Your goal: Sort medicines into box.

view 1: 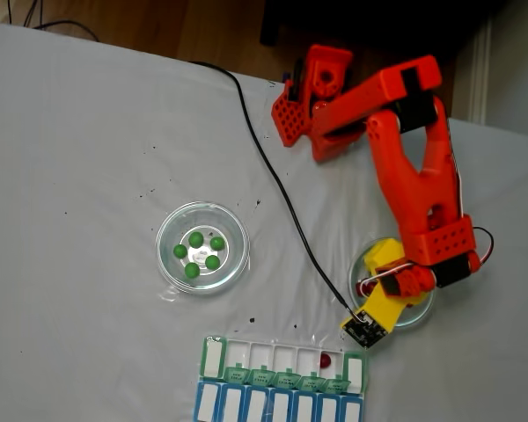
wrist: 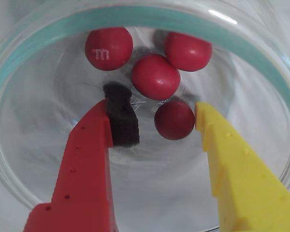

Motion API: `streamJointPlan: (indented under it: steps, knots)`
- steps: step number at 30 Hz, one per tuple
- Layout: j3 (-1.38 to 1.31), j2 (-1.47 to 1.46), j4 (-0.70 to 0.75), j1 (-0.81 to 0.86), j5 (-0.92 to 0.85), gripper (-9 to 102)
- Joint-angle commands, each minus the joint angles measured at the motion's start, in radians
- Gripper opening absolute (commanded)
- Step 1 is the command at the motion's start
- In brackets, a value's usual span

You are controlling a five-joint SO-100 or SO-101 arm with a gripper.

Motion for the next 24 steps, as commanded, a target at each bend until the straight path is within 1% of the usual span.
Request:
streamJointPlan:
  steps: [1,6,9,17,20,24]
  knots:
    - [-0.002,0.055,-0.003,-0.009,0.006,21]
    - [0.008,0.057,-0.012,-0.014,0.012,19]
    - [0.020,0.071,-0.028,-0.015,0.020,12]
    - [0.031,0.087,-0.038,-0.015,0.029,7]
    - [0.044,0.101,-0.063,-0.015,0.037,1]
    - [0.064,0.138,-0.064,-0.015,0.041,1]
